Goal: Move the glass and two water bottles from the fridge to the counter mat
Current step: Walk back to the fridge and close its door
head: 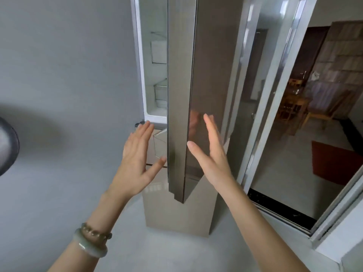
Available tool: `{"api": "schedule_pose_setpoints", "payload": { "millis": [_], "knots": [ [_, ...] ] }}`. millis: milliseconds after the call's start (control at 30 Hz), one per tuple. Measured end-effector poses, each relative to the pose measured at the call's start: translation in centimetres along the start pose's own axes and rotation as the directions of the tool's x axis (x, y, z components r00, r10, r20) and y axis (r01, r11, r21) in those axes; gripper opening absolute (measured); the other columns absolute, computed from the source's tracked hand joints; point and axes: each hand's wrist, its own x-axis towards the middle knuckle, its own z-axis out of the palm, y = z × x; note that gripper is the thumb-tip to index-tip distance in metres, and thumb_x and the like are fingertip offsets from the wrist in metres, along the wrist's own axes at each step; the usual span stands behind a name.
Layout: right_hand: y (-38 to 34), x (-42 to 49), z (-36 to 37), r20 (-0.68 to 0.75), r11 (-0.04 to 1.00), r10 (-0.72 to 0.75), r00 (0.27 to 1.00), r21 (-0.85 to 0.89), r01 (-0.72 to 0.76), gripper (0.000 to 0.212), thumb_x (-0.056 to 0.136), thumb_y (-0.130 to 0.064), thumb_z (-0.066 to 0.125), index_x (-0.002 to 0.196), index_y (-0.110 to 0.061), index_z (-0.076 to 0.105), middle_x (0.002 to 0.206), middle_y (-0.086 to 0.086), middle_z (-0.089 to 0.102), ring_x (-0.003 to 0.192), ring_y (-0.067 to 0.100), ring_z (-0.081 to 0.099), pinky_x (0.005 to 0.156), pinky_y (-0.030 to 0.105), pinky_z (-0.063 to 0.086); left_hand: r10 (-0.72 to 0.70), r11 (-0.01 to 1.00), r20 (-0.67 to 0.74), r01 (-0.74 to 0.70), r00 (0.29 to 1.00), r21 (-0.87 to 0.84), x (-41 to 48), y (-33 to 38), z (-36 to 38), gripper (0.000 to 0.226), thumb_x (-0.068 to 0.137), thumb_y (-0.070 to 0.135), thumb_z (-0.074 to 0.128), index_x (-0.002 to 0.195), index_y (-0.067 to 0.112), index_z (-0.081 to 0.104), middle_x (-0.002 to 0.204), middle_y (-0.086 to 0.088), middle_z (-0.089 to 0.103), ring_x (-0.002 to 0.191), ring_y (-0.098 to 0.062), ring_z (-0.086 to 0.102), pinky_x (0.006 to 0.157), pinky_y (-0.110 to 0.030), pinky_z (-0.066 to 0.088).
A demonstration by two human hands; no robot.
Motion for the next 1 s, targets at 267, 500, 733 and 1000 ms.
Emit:
{"api": "schedule_pose_setpoints", "payload": {
  "millis": [267,500,733,1000],
  "knots": [
    [3.1,5.7,3.7,0.172,0.922,-0.079,0.982,-0.362,0.137,0.061,0.099,-0.054,0.035,0.141,-0.062,-0.008,0.16,-0.014,-0.02,0.126,-0.017,-0.039,0.113,0.032,-0.01,-0.001,0.983,0.07,-0.012,0.998,0.185,2.9,-3.1,0.2,0.076,0.095,0.054,0.036,0.155,0.024,-0.001,0.164,0.002,-0.001,0.151,-0.014,-0.004,0.121,-0.048,0.002],
    [5.5,10.5,7.8,0.238,0.881,-0.141,0.961,-0.412,0.231,0.065,0.1,-0.045,0.042,0.152,-0.042,0.002,0.163,-0.002,-0.016,0.15,0.012,-0.012,0.121,0.04,-0.003,-0.032,0.972,0.042,0.021,0.999,0.232,5.2,-9.7,-0.2,0.078,0.095,0.055,0.035,0.156,0.022,-0.001,0.164,0.005,-0.001,0.151,-0.014,-0.005,0.121,-0.049,0.004],
    [8.4,16.0,13.3,0.198,0.863,-0.194,0.961,-0.432,0.263,0.07,0.097,-0.045,0.048,0.151,-0.04,0.003,0.161,-0.002,-0.018,0.148,0.012,-0.018,0.12,0.039,-0.002,-0.043,0.977,0.023,0.037,0.999,0.212,8.8,-17.5,-0.2,0.083,0.094,0.055,0.039,0.156,0.016,0.001,0.163,0.006,0.0,0.151,-0.013,-0.006,0.122,-0.045,0.002],
    [11.8,23.2,18.2,0.118,0.833,-0.173,0.978,-0.513,0.21,0.071,0.096,-0.044,0.052,0.154,-0.033,0.014,0.158,-0.002,-0.023,0.146,0.017,-0.022,0.119,0.036,-0.006,-0.065,0.994,0.105,0.054,0.992,0.1,14.5,-26.7,0.2,0.097,0.085,0.061,0.046,0.155,0.016,-0.003,0.164,0.006,-0.001,0.149,-0.007,-0.009,0.121,-0.038,0.001]
  ]
}}
